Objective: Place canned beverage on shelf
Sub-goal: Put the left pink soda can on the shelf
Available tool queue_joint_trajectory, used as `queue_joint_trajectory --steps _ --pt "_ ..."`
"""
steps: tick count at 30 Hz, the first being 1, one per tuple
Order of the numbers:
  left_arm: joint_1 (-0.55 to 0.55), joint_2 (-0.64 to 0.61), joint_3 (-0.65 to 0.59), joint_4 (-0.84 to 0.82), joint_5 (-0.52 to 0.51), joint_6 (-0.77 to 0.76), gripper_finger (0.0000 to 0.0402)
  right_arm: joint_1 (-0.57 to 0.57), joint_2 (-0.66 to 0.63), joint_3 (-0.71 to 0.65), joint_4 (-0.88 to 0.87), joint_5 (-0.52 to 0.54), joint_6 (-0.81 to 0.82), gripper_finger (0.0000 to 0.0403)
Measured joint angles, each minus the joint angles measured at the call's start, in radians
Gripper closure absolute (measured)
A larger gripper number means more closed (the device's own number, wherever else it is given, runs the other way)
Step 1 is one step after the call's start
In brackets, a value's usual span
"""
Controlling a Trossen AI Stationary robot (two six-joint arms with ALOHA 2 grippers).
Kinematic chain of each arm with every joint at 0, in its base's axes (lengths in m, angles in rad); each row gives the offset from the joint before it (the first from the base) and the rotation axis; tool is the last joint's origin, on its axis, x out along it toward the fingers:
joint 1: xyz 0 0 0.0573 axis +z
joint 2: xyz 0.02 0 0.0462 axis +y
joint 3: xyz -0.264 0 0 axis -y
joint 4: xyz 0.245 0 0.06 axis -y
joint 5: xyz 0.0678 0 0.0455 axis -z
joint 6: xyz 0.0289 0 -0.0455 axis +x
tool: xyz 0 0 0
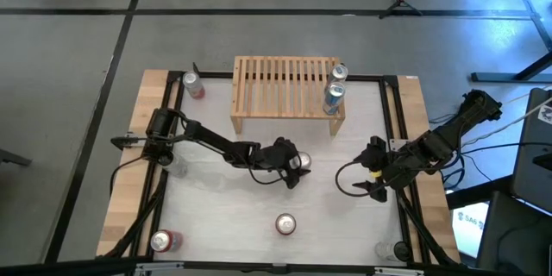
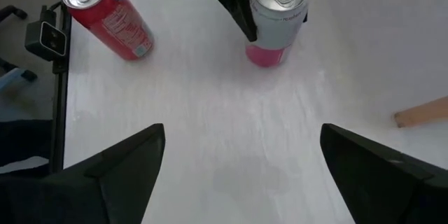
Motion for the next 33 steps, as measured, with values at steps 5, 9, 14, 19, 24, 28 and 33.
queue_joint_trajectory --steps 5,9,14,19,24,28,33 --pt "0.000 -0.010 0.000 -0.006 0.000 -0.071 0.0110 0.000 0.000 0.000 -0.001 0.006 -0.001 0.0033" --pt "-0.017 -0.063 0.004 -0.039 0.011 -0.106 0.0110 0.000 0.000 0.000 -0.003 -0.003 -0.001 0.0033" --pt "-0.056 -0.182 0.062 -0.144 -0.032 -0.119 0.0108 0.000 0.000 0.000 0.007 -0.014 -0.027 0.0033" --pt "-0.082 -0.272 0.166 -0.324 -0.081 -0.108 0.0106 0.000 0.000 0.000 0.009 -0.031 -0.054 0.0033" --pt "-0.055 -0.335 0.377 -0.585 -0.139 -0.027 0.0104 -0.001 -0.001 0.000 -0.020 -0.007 -0.103 0.0033" --pt "0.022 -0.328 0.520 -0.760 -0.088 0.060 0.0104 -0.002 -0.007 0.000 -0.022 0.074 -0.095 0.0033" --pt "0.179 -0.331 0.552 -0.770 0.044 0.140 0.0103 -0.002 -0.029 0.000 -0.025 0.163 -0.071 0.0033"
